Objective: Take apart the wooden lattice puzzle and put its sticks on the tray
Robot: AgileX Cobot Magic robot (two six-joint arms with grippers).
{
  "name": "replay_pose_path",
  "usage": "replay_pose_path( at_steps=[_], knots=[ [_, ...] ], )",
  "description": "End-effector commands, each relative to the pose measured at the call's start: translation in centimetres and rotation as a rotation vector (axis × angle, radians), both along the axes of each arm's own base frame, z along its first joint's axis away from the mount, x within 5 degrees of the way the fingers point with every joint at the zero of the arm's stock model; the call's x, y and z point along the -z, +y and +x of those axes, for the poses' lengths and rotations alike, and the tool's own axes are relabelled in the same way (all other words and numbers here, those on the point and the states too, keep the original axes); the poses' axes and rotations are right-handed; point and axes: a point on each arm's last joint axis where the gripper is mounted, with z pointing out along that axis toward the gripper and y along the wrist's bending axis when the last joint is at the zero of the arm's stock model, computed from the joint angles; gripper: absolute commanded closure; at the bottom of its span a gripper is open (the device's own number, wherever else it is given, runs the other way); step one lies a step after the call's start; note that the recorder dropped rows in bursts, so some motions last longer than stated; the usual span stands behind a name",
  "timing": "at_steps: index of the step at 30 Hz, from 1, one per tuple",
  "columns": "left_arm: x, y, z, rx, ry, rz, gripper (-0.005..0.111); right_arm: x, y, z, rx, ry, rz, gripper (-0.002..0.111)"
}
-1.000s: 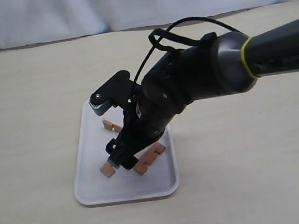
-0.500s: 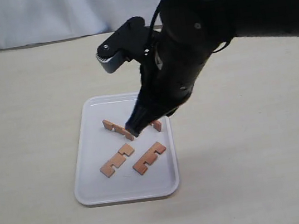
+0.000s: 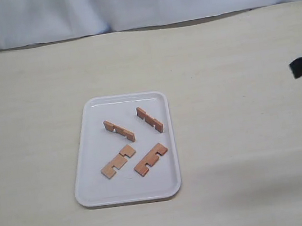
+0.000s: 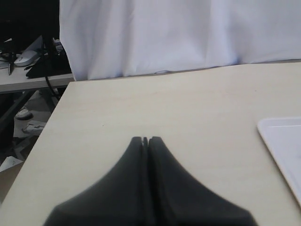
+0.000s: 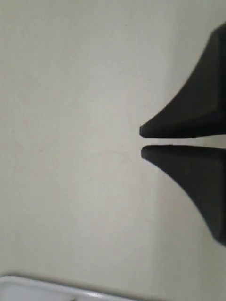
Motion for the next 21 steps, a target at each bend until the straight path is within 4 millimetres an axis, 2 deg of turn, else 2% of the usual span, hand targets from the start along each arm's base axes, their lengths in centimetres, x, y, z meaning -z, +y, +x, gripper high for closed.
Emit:
replay_pose_path(
  at_steps=[1, 4, 6, 8, 12, 21],
  knots=[
    [0.0, 0.0, 0.0, 0.006, -0.008, 0.000, 0.107, -1.9, -0.1, -3.8, 0.077, -0.306, -0.020, 0.103],
    [0.0, 0.0, 0.0, 0.006, -0.008, 0.000, 0.107, -1.0, 0.7, -6.7, 0.079, -0.454, -0.045, 0.103],
    [0.0, 0.0, 0.0, 0.006, -0.008, 0.000, 0.107, 0.6, 1.3, -9.4, 0.095, -0.606, -0.058, 0.103],
    [0.0, 0.0, 0.0, 0.006, -0.008, 0.000, 0.107, 1.9, 1.8, -11.1, 0.112, -0.739, -0.061, 0.103],
    [-0.1, 0.0, 0.0, 0.007, -0.014, 0.001, 0.107, 0.9, 2.6, -14.3, 0.098, -0.930, -0.106, 0.103],
    [0.0, 0.0, 0.0, 0.006, -0.011, 0.001, 0.107, -0.1, 3.5, -16.9, 0.032, -1.101, -0.113, 0.103]
  ],
)
